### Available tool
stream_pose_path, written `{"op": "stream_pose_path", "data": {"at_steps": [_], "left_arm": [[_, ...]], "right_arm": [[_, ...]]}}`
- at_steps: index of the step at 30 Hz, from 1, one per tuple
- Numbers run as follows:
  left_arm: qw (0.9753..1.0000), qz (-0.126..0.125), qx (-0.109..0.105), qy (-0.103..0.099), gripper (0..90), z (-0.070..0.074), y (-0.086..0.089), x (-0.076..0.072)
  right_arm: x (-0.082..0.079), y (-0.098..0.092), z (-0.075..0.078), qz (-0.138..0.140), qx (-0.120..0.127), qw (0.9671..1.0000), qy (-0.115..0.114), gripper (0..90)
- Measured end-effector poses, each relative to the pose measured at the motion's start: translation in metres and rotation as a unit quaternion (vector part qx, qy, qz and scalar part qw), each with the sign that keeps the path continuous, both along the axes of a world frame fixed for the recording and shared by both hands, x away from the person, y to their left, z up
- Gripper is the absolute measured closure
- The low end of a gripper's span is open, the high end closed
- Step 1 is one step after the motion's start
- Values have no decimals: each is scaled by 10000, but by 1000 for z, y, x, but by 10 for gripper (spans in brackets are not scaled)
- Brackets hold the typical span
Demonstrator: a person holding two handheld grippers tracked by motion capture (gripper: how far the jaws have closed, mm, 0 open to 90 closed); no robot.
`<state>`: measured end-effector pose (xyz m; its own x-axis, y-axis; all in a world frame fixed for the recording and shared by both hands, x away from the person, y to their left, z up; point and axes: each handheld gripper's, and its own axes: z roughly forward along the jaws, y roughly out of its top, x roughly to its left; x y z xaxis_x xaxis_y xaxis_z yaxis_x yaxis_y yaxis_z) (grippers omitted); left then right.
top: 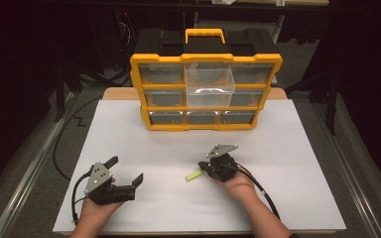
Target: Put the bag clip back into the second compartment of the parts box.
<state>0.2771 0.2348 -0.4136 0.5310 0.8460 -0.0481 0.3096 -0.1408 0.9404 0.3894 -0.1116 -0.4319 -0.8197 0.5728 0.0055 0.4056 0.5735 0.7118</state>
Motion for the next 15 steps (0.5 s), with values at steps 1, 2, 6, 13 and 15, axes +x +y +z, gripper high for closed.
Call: {"op": "stream_pose_path", "data": {"at_steps": [1, 2, 6, 13, 15], "left_arm": [[10000, -11, -1, 5, 4, 0, 0, 0], [10000, -27, 26, 13, 4, 0, 0, 0], [10000, -23, 13, 20, 4, 0, 0, 1], [10000, -24, -1, -11, 4, 1, 0, -2], [10000, -17, -7, -17, 4, 1, 1, -2]], "right_arm": [[0, 0, 0, 29, -39, 10000, -50, 900], [-2, 0, 0, 31, -76, 10000, -43, 900], [-6, -1, 1, 85, -158, 9998, -78, 900], [-19, -5, 3, 243, -220, 9995, -39, 900], [-21, -6, 3, 267, -242, 9993, -39, 900]]}}
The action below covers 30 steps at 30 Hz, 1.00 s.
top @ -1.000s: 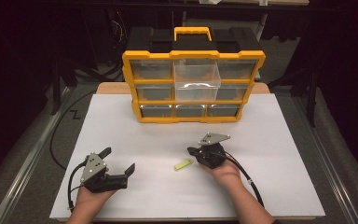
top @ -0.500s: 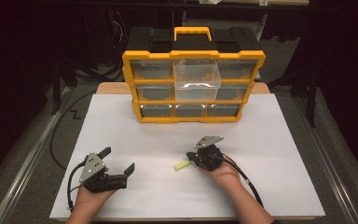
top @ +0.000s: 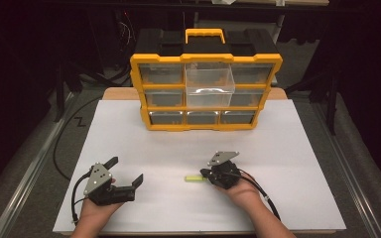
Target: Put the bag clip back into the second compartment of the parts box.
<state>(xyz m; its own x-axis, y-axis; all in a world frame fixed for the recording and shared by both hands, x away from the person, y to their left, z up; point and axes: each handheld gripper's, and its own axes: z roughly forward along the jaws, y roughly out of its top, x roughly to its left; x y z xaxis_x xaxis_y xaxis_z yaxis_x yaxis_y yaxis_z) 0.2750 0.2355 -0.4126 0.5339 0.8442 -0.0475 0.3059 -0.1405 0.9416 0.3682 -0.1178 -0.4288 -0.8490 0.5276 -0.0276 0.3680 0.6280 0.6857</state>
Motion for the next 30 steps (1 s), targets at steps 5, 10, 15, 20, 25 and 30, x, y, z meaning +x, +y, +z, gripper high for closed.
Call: {"op": "stream_pose_path", "data": {"at_steps": [5, 10, 15, 20, 25, 30], "left_arm": [[10000, -3, -53, -3, 5, 0, 2, 0], [10000, -15, -50, -26, 4, 1, 2, 0], [10000, -23, -17, -11, 5, 0, 2, 0], [10000, -49, 26, -5, 4, 0, 1, 1], [10000, -47, 21, -14, 4, 0, 1, 1], [10000, -30, 2, -2, 5, -1, 1, 1]], "right_arm": [[-15, -3, 1, 165, -58, 9998, -4, 900], [-25, -5, 1, 228, -83, 9997, 18, 900], [-28, -7, 4, 211, 21, 9998, 39, 900], [-26, -14, 10, 4, 286, 9996, 55, 900], [-20, -27, 15, -312, 587, 9977, 155, 853], [-16, -34, 17, -360, 750, 9960, 333, 689]]}}
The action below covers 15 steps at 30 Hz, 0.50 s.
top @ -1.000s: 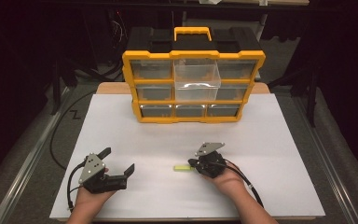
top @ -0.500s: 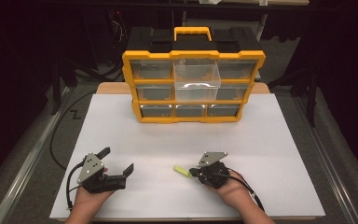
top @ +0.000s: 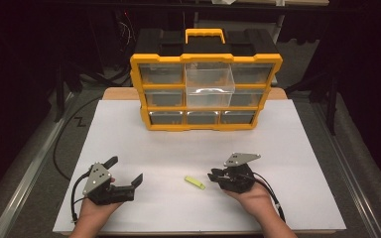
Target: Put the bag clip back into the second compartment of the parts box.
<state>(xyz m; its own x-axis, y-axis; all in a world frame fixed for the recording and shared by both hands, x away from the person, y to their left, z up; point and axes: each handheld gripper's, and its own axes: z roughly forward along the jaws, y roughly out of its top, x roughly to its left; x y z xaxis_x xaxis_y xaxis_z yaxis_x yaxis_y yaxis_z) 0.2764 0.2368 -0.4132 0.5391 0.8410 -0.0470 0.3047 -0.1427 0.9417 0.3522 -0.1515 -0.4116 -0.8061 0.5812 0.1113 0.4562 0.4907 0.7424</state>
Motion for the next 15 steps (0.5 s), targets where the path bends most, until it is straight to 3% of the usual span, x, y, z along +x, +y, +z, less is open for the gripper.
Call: {"op": "stream_pose_path", "data": {"at_steps": [1, 2, 5, 10, 13, 15], "left_arm": [[10000, -2, 13, 16, 5, 0, 0, 0], [10000, -2, 13, 16, 4, 0, 0, 0], [10000, 3, -35, -19, 5, 1, 0, -1], [10000, -9, -3, -14, 5, 0, 0, -1], [10000, 29, 7, -41, 4, 0, 0, 0], [10000, 43, 5, -33, 5, 0, 0, 0]], "right_arm": [[1, 0, 0, 2, 16, 10000, 58, 628], [1, 0, 0, 2, 16, 10000, 58, 628], [2, 0, 0, -13, 78, 10000, -22, 423], [1, 2, 3, -68, 198, 9997, -140, 195], [1, 5, 1, 17, 127, 9998, -152, 0], [0, 6, 0, 54, 69, 9998, -190, 0]]}}
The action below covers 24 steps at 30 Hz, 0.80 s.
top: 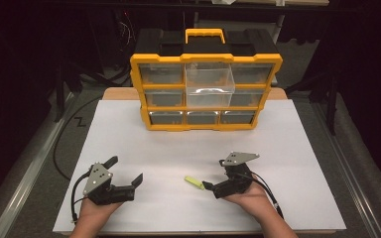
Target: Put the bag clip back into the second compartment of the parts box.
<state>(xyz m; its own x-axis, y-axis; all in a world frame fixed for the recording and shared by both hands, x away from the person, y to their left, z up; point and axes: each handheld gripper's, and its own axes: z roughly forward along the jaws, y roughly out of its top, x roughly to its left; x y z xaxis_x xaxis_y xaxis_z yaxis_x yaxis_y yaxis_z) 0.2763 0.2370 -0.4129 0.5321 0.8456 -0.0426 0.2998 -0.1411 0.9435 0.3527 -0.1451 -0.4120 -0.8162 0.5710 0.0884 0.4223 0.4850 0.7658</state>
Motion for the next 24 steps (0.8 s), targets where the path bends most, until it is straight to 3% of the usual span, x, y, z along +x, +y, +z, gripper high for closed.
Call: {"op": "stream_pose_path", "data": {"at_steps": [5, 8, 13, 18, 21, 24], "left_arm": [[9999, -74, -79, -74, 5, 1, 0, -1], [9998, -153, -78, -44, 4, 0, -1, 0], [9997, -179, -117, -110, 5, 1, -1, -1], [10000, -46, -11, 20, 4, 2, -1, 0], [10000, 15, -15, 20, 4, 1, -1, 1], [10000, -26, 7, 23, 5, 1, -1, 1]], "right_arm": [[-2, 8, 1, -8, -166, 9997, -157, 0], [-4, 14, 0, 162, -292, 9994, -116, 0], [-6, 27, -2, 284, -275, 9992, -88, 0], [-4, 38, -7, 452, -266, 9986, 97, 9], [-2, 43, -10, 500, -283, 9982, 164, 46], [-1, 45, -12, 480, -303, 9980, 267, 161]]}}
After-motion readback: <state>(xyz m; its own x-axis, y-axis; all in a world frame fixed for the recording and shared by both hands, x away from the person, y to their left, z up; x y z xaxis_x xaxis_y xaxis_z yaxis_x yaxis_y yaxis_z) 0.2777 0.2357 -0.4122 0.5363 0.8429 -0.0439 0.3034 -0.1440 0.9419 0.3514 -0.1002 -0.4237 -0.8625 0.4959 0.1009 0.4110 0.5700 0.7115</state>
